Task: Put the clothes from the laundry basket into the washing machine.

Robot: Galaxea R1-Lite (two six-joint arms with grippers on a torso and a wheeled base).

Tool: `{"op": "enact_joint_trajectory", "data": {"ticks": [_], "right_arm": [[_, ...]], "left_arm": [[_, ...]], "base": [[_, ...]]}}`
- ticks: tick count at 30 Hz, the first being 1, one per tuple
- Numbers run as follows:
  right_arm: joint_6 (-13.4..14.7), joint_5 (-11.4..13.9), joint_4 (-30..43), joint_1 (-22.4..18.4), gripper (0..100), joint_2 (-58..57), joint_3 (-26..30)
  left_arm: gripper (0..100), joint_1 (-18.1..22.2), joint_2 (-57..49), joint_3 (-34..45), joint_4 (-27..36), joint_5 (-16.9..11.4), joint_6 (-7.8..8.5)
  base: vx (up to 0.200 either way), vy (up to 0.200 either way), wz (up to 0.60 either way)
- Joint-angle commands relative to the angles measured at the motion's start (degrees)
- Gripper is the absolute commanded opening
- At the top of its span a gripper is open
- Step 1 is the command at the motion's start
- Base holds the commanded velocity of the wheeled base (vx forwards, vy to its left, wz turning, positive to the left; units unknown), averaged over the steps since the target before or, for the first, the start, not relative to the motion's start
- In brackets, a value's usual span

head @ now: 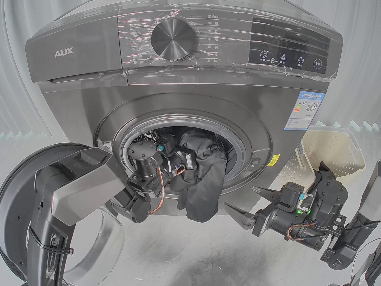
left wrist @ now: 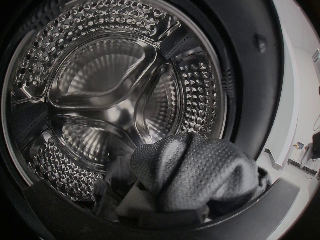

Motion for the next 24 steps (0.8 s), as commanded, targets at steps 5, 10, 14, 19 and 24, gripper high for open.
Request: {"op": "enact_joint_trajectory", "data": {"ticks": [5, 10, 14, 19, 24], "right_arm": [[0.1, 0.0, 0.0, 0.0, 100, 0.2, 0.3], [0.1, 0.0, 0.0, -0.1, 100, 0.3, 0.3], [0.1, 0.0, 0.0, 0.0, 100, 0.3, 0.3], [0.1, 0.0, 0.0, -0.1, 100, 0.3, 0.3], [0.1, 0.0, 0.0, -0.1, 100, 0.3, 0.3]], "left_arm": [[0, 1.7, 5.3, -13.1, 5.8, 2.2, 0.04], [0, 2.3, 7.5, -18.3, 7.6, 3.6, 0.04], [0, 2.5, 8.8, -21.1, 8.9, 3.7, 0.04], [0, 2.5, 9.8, -23.9, 10.3, 4.3, -0.04], [0, 2.7, 10.7, -28.0, 11.8, 7.8, 0.04]], "base": [[0.000, 0.000, 0.00], [0.000, 0.000, 0.00], [0.000, 0.000, 0.00], [0.000, 0.000, 0.00], [0.000, 0.000, 0.00]]}}
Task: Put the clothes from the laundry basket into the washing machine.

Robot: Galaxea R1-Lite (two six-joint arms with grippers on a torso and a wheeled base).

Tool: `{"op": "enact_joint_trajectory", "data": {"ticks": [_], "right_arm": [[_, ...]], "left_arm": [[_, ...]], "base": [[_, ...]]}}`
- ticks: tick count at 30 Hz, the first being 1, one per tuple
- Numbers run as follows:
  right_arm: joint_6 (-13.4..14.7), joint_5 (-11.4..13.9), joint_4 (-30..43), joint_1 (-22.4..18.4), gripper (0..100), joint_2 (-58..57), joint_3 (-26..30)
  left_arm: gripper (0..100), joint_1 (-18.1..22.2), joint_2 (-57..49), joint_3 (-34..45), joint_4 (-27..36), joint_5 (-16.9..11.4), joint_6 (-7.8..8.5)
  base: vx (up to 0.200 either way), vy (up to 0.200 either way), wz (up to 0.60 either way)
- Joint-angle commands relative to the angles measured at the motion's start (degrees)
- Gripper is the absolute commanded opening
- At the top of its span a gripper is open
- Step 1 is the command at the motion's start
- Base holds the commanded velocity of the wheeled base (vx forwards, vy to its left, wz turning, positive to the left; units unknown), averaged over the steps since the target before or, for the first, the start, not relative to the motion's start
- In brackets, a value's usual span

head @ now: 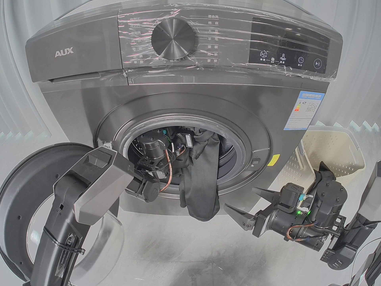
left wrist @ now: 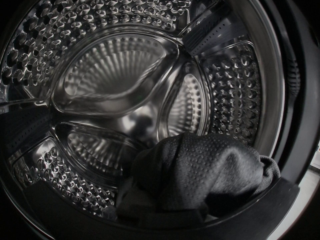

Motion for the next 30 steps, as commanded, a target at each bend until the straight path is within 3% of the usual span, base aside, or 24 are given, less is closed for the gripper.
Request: {"op": "enact_joint_trajectory", "data": {"ticks": [1, 4, 5, 14, 19, 25, 30], "right_arm": [[0.0, 0.0, 0.0, 0.0, 100, 0.1, 0.0], [0.0, 0.0, 0.0, 0.0, 100, 0.1, 0.0], [0.0, 0.0, 0.0, 0.0, 100, 0.1, 0.0], [0.0, 0.0, 0.0, 0.0, 100, 0.1, -0.1], [0.0, 0.0, 0.0, 0.0, 100, 0.1, -0.2], [0.0, 0.0, -0.1, 0.1, 100, 0.0, -0.7], [0.0, 0.1, -0.1, 0.1, 100, 0.0, -0.7]], "left_arm": [[0, 0.1, 1.2, -2.6, 0.7, 1.5, 0.03], [0, -0.1, 0.9, -1.4, 0.6, 1.5, 0.03], [100, -0.1, 0.9, -1.1, 0.6, 1.5, 0.03], [100, -1.5, -7.0, 11.7, 4.6, 0.4, 0.38], [100, -3.7, -10.8, 18.0, 8.1, -2.4, 0.56], [100, -4.8, -10.8, 21.7, 10.4, -5.4, 1.79], [100, -4.9, -8.5, 21.9, 11.0, -5.9, 2.93]], "base": [[0.000, 0.000, 0.00], [0.000, 0.000, 0.00], [0.000, 0.000, 0.00], [0.000, 0.000, 0.00], [0.000, 0.000, 0.00], [0.000, 0.000, 0.00], [0.000, 0.000, 0.00]]}}
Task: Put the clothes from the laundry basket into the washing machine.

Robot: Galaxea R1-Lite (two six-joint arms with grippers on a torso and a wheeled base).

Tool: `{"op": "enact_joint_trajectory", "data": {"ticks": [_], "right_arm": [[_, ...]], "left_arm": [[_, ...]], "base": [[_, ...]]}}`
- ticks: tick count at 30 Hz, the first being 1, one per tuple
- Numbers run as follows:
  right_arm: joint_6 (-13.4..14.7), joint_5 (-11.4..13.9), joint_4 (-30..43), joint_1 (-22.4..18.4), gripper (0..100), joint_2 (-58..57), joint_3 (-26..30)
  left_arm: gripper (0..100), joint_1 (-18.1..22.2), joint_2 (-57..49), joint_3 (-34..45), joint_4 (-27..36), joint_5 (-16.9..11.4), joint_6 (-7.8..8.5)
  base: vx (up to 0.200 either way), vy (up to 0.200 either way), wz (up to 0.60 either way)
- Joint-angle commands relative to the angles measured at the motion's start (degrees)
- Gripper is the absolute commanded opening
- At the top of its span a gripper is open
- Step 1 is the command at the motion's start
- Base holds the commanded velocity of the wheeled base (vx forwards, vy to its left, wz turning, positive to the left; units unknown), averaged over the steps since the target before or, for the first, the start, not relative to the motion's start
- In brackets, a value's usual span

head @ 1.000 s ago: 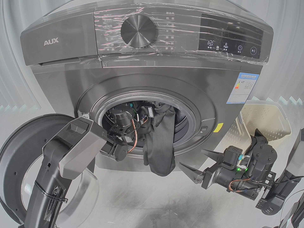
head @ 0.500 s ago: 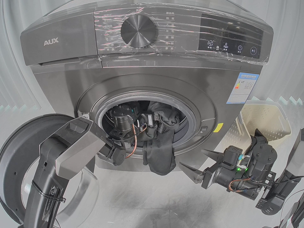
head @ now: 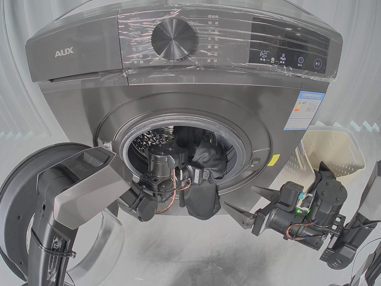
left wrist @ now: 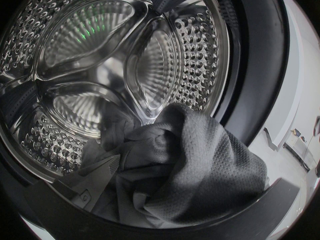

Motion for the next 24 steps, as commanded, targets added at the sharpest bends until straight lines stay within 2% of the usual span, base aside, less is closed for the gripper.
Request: {"op": "enact_joint_trajectory", "data": {"ticks": [1, 5, 7, 8, 13, 15, 17, 24], "right_arm": [[0.0, 0.0, 0.0, 0.0, 100, 0.0, -0.2], [0.0, 0.0, 0.0, 0.0, 100, 0.0, -0.2], [0.0, 0.0, 0.0, 0.0, 100, 0.0, -0.2], [0.0, 0.0, 0.0, 0.0, 100, 0.0, -0.3], [0.0, 0.0, 0.0, 0.0, 100, 0.0, -0.5], [0.0, 0.0, 0.0, 0.1, 100, 0.0, -0.5], [0.0, 0.0, 0.0, 0.0, 100, 0.0, -0.6], [0.0, 0.0, 0.0, 0.1, 100, 0.0, -0.5]], "left_arm": [[100, -0.2, 2.1, 0.4, 0.2, -0.2, 0.84], [100, 0.5, 4.6, -0.2, 0.5, -0.1, 2.07], [100, 0.5, 5.2, -0.9, 0.5, 0.0, 2.16], [0, 0.6, 5.5, -1.6, 0.5, 0.1, 2.07], [0, 1.9, 7.0, -8.8, 0.0, 2.4, 1.63], [0, 2.7, 8.0, -14.8, -0.3, 6.5, 1.37], [0, 3.4, 9.0, -18.2, -0.7, 8.3, 1.37], [0, 4.9, 10.8, -24.9, -1.1, 10.5, 0.58]], "base": [[0.000, 0.000, 0.00], [0.000, 0.000, 0.00], [0.000, 0.000, 0.00], [0.000, 0.000, 0.00], [0.000, 0.000, 0.00], [0.000, 0.000, 0.00], [0.000, 0.000, 0.00], [0.000, 0.000, 0.00]]}}
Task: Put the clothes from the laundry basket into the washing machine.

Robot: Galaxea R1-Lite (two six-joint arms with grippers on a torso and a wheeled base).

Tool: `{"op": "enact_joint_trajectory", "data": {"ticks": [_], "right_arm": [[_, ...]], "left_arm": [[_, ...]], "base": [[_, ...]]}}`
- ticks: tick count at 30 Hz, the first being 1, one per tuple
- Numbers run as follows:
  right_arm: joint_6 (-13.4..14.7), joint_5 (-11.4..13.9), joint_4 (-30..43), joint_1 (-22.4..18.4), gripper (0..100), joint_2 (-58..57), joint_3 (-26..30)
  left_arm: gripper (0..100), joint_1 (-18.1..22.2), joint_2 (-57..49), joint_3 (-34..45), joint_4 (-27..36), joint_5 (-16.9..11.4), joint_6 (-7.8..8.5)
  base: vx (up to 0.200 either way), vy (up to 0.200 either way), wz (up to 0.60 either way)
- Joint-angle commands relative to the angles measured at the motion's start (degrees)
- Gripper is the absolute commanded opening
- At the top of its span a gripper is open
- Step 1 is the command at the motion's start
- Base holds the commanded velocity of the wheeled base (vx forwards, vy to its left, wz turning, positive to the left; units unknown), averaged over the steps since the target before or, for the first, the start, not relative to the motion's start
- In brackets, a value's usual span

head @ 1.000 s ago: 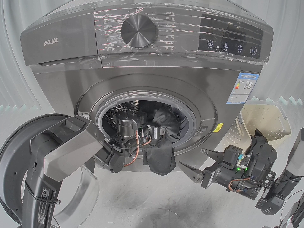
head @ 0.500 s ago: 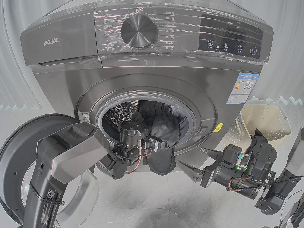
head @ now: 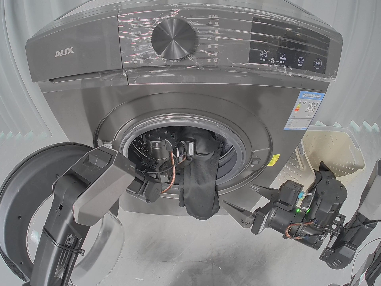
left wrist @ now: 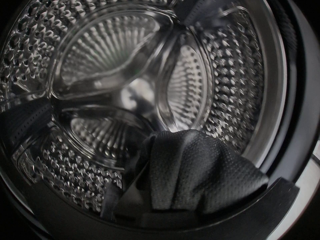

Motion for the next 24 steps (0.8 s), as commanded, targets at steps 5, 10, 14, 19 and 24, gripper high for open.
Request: {"op": "enact_joint_trajectory", "data": {"ticks": [5, 10, 14, 19, 24], "right_arm": [[0.0, 0.0, 0.0, 0.0, 100, 0.1, 0.2], [0.0, 0.0, 0.0, 0.0, 100, 0.1, 0.1], [0.0, 0.0, 0.0, 0.0, 100, 0.1, 0.4], [-0.1, 0.0, 0.0, 0.0, 100, 0.1, 0.2], [0.0, 0.0, 0.0, 0.1, 100, 0.2, 0.2]], "left_arm": [[100, 1.2, 2.5, -3.6, -0.7, 1.5, -0.42], [100, 0.6, 1.4, -0.2, -1.7, 0.9, -0.42], [100, -0.8, -2.6, 6.8, -2.3, -0.4, -0.07], [100, -2.3, -7.6, 16.8, -2.0, -4.1, 0.63], [100, -3.3, -8.0, 23.0, -2.9, -7.0, 1.95]], "base": [[0.000, 0.000, 0.00], [0.000, 0.000, 0.00], [0.000, 0.000, 0.00], [0.000, 0.000, 0.00], [0.000, 0.000, 0.00]]}}
